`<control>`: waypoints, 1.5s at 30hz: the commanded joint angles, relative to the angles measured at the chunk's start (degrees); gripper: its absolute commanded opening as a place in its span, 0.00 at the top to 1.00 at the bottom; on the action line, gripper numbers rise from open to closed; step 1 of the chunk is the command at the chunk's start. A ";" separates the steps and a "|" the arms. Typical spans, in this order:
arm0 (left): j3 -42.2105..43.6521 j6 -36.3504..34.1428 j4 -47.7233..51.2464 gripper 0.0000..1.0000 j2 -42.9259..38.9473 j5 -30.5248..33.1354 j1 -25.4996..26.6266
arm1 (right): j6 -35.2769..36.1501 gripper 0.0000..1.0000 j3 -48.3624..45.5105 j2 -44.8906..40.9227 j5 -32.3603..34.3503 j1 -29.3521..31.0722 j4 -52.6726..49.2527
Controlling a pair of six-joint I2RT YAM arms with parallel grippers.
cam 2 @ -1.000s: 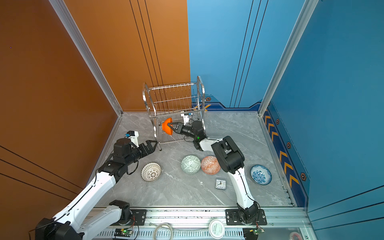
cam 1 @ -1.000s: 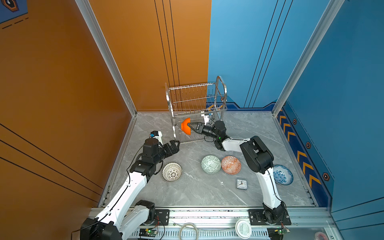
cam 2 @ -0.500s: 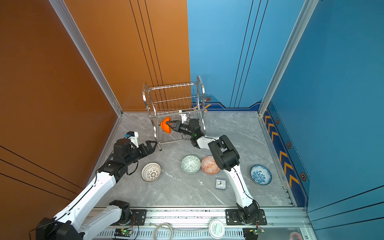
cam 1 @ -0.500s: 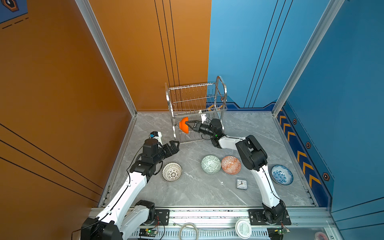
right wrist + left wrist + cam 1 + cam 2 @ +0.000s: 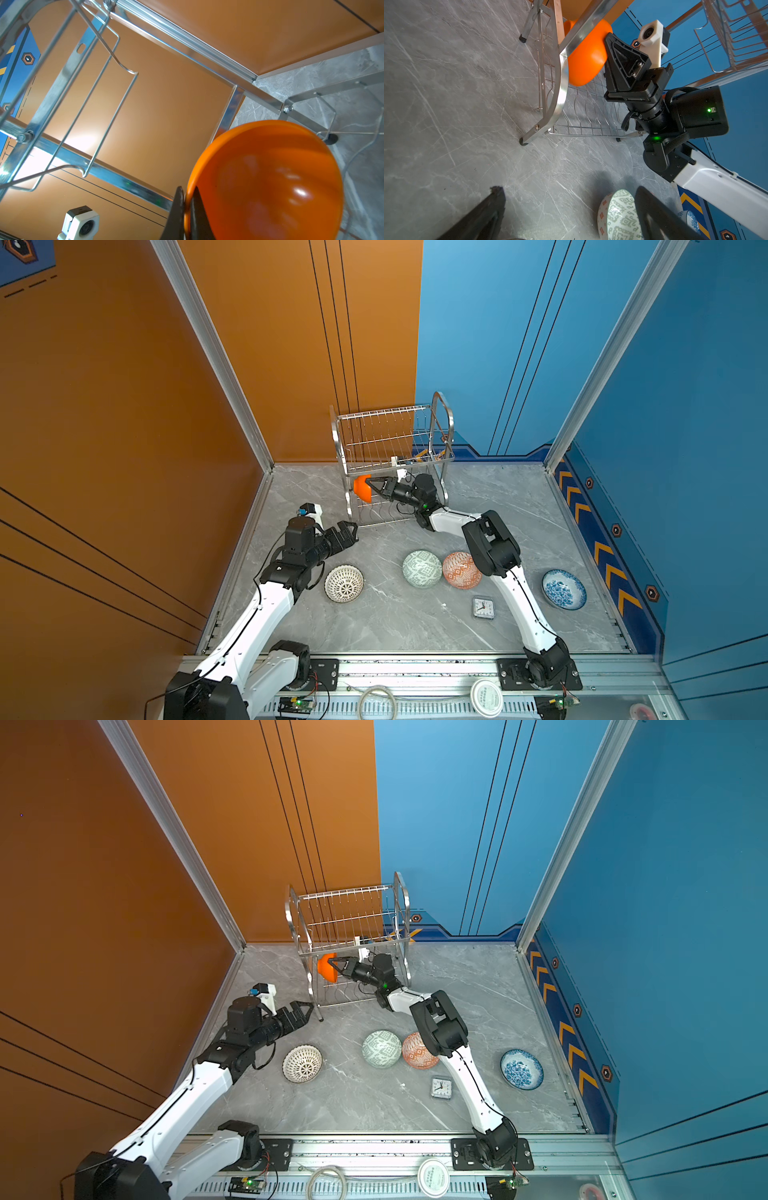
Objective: Load the bowls into the dish rack
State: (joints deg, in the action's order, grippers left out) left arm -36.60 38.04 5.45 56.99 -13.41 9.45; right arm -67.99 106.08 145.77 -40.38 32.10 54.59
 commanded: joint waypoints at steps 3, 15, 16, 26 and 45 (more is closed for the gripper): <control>0.99 0.67 -1.12 0.02 0.40 -1.61 -0.86 | 0.61 1.00 4.52 0.98 -0.51 -0.12 -1.46; 1.28 1.11 -1.67 0.02 0.75 -2.29 -1.45 | 1.31 1.00 12.00 4.89 0.37 0.38 -7.21; 1.35 1.08 -1.65 0.02 0.80 -2.29 -1.51 | 1.19 1.00 12.73 5.43 0.26 0.42 -7.51; 1.42 1.51 -2.20 0.02 1.37 -2.87 -2.15 | 0.71 1.00 18.50 8.84 0.58 0.51 -9.55; 1.59 1.77 -2.45 0.02 1.72 -3.34 -3.05 | 2.97 1.00 27.51 13.64 -0.37 0.74 -16.50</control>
State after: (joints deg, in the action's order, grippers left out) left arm -35.70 39.55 3.86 58.63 -15.51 7.01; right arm -66.76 131.35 158.39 -40.32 32.36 39.29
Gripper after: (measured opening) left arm 0.979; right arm 0.059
